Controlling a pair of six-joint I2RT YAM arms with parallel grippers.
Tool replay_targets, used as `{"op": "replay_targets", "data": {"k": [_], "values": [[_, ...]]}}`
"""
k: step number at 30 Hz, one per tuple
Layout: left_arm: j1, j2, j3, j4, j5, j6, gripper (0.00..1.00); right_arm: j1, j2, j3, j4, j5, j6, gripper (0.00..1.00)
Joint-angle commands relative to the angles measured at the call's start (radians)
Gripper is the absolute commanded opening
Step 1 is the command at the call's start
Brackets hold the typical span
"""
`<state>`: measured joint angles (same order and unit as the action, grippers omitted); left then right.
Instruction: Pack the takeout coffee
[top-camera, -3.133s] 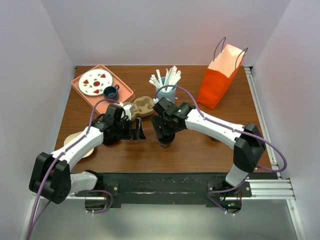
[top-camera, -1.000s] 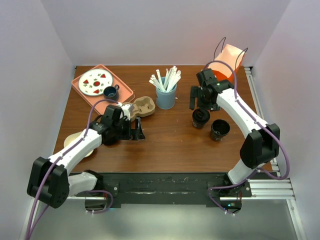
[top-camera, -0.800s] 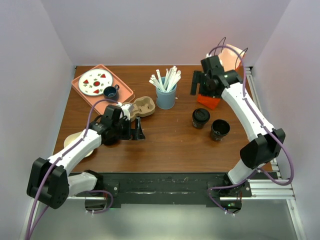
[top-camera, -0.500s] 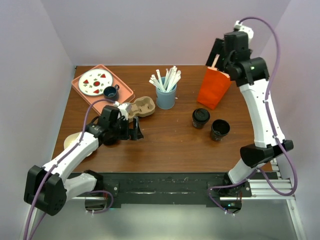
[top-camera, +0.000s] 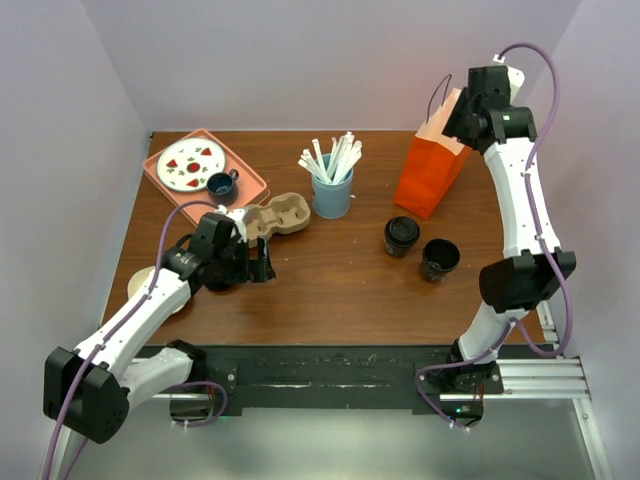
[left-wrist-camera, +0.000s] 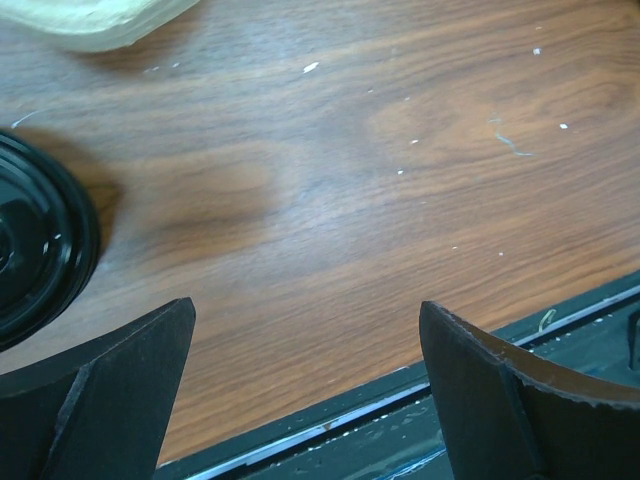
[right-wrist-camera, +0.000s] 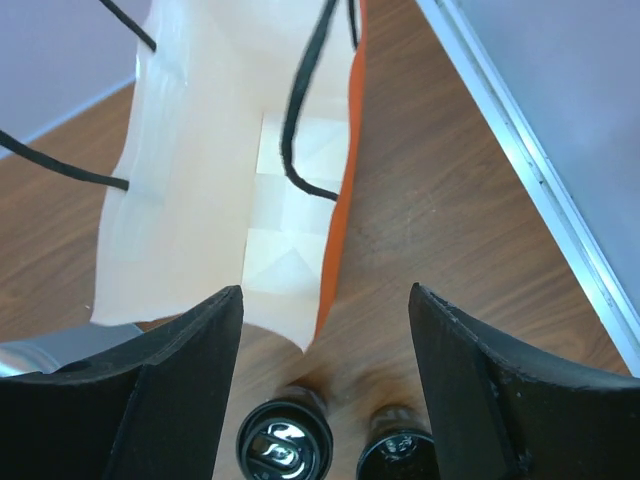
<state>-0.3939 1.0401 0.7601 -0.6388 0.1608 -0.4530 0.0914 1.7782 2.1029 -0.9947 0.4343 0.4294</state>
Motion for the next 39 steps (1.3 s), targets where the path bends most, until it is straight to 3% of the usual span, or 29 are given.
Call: {"op": "replay_targets", "data": {"k": [1, 10, 18, 21, 22, 25, 31, 39], "values": [[0.003, -0.017, 0.019, -0.002, -0.038, -0.015, 0.99, -0.001, 0.029, 0.002, 0.08, 0.032, -0.057, 0.7], [0.003, -0.023, 0.015, 0.001, -0.063, -0.026, 0.98, -0.058, 0.158, 0.173, 0.056, 0.087, -0.089, 0.63], [0.003, -0.037, 0.019, -0.013, -0.089, -0.036, 0.99, -0.09, 0.23, 0.193, 0.082, 0.029, -0.077, 0.56], [0.003, -0.052, 0.019, -0.018, -0.106, -0.05, 0.99, -0.088, 0.243, 0.186, 0.105, 0.021, -0.089, 0.48], [0.003, -0.054, 0.019, -0.018, -0.11, -0.055, 0.98, -0.088, 0.248, 0.187, 0.119, 0.021, -0.095, 0.38], [0.003, -0.055, 0.024, -0.028, -0.118, -0.061, 0.98, -0.088, 0.265, 0.204, 0.128, 0.017, -0.112, 0.24], [0.001, -0.045, 0.021, -0.03, -0.135, -0.067, 0.98, -0.088, 0.279, 0.27, 0.139, -0.014, -0.139, 0.05], [0.003, -0.035, 0.027, -0.027, -0.129, -0.065, 0.98, -0.088, 0.236, 0.367, 0.198, -0.074, -0.138, 0.0]]}}
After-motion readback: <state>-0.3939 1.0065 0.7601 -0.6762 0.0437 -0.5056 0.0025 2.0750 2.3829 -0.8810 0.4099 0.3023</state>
